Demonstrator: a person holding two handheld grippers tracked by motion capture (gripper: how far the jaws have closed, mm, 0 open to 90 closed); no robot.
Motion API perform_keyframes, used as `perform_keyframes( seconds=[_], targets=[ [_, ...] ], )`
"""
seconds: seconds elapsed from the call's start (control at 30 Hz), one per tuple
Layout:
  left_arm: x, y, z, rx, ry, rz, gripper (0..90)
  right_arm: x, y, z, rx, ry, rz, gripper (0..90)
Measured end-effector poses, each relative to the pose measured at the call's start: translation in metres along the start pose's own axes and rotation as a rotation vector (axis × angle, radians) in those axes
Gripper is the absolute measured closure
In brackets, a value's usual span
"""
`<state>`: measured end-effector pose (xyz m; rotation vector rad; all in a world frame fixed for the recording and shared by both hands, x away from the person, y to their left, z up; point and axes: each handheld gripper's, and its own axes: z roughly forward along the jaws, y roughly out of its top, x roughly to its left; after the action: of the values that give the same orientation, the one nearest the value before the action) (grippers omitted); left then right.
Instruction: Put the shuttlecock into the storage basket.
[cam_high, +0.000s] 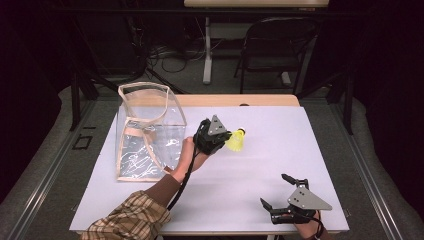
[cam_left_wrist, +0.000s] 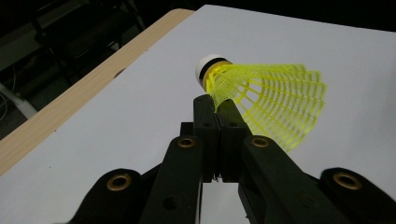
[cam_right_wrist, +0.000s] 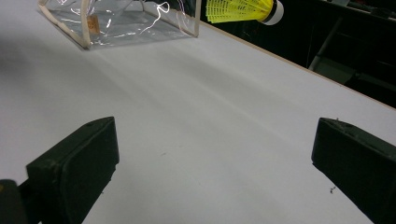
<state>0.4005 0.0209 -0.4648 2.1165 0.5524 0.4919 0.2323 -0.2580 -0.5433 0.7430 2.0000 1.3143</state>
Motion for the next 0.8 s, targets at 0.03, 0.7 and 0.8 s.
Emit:
perform_keyframes(
  seconds=[0.03,0.7,0.8],
  targets=[
    [0.001,0.000,0.000,-0.001,0.002,-0.001,88.8,0.000,0.000,0.000,0.000,0.000,-0.001,0.1],
    [0.013,-0.001,-0.010,0.014,0.027,0.002,89.0,0.000,-0.001,0.001,0.008,-0.006,-0.001,0.4],
    [0.016,0.000,-0.015,0.016,0.041,0.000,89.0,0.000,-0.001,0.001,0.009,-0.007,0.001,0.4]
  ],
)
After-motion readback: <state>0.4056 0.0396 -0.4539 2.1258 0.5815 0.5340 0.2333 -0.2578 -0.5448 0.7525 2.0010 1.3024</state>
